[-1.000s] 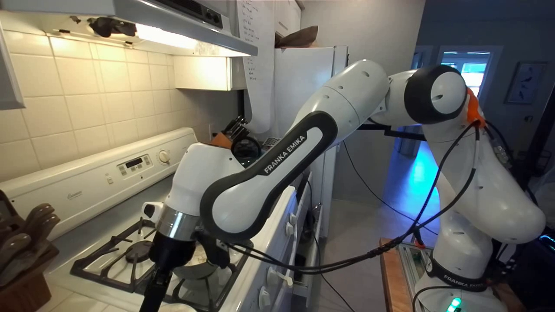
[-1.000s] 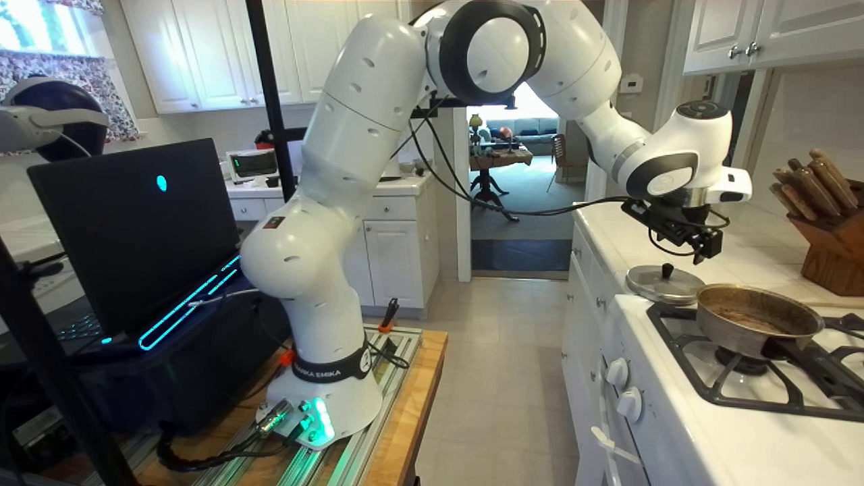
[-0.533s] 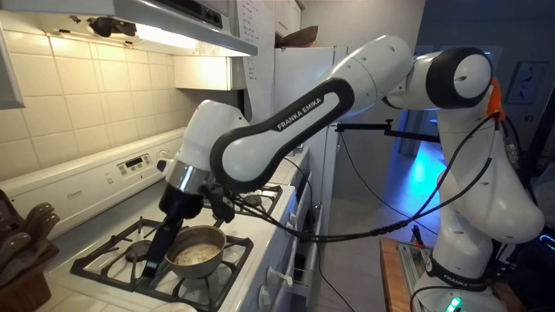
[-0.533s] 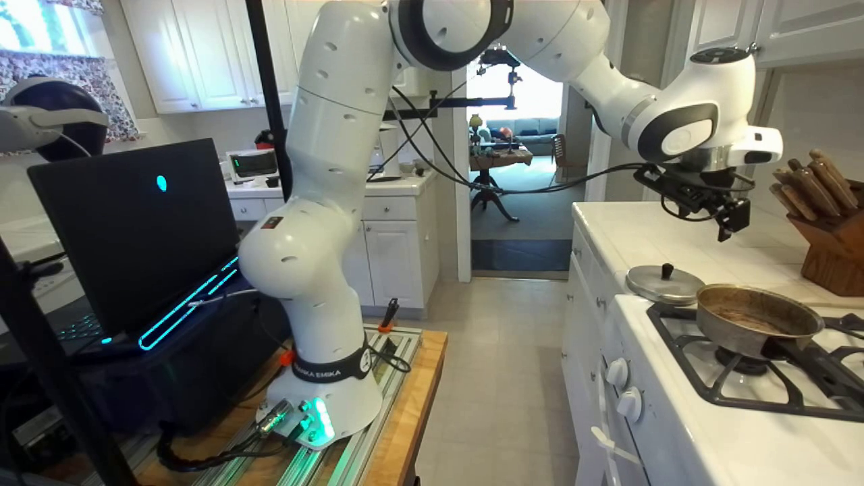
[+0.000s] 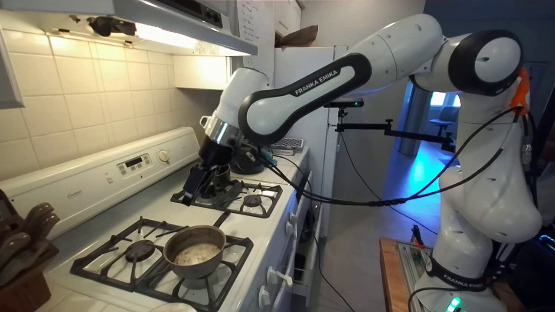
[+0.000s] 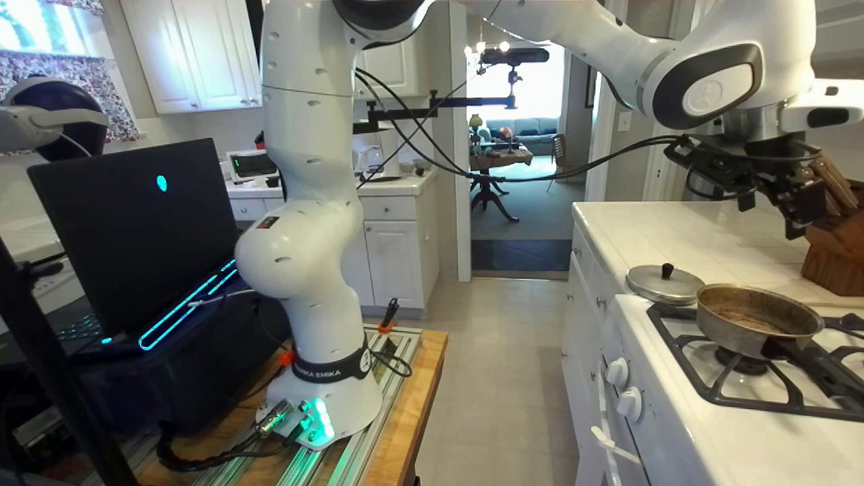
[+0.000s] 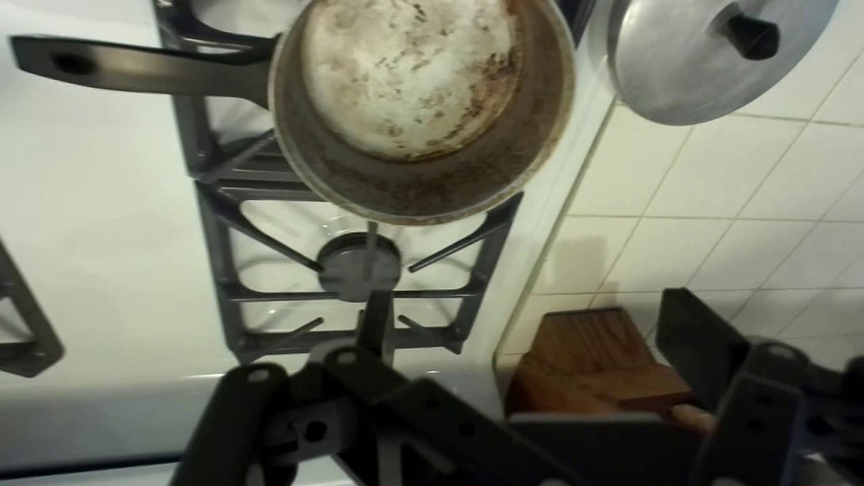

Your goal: Remove the silver lid from the silver pot, put it on the counter and move the pot to the right

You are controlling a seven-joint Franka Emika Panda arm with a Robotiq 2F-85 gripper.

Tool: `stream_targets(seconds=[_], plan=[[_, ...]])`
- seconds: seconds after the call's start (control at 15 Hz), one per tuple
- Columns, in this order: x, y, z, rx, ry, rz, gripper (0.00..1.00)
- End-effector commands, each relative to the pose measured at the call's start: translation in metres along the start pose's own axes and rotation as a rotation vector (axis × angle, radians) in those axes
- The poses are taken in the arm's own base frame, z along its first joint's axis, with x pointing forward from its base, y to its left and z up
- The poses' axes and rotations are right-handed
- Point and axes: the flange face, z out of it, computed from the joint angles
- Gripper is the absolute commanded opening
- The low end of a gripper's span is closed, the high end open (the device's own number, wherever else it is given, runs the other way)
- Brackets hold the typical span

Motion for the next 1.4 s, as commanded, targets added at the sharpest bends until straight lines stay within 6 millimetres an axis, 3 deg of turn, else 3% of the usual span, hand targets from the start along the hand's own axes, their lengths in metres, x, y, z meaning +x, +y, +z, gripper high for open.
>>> stream_targets(seconds=[0.0,0.2,0.47,1.0,1.33], plan=[[-0.019,0.039,-0.024,-0.058,0.003,0.123,1.00],[-0.029,0.069,-0.025,-0.096,-0.006,0.230,1.00],[-0.042,0.097,-0.011,-0.146,0.002,0.400,1.00],[-0.059,0.116,0.011,-0.187,0.008,0.744,1.00],[-0.063,0.125,0.022,-0.192,0.010,0.865,1.00]])
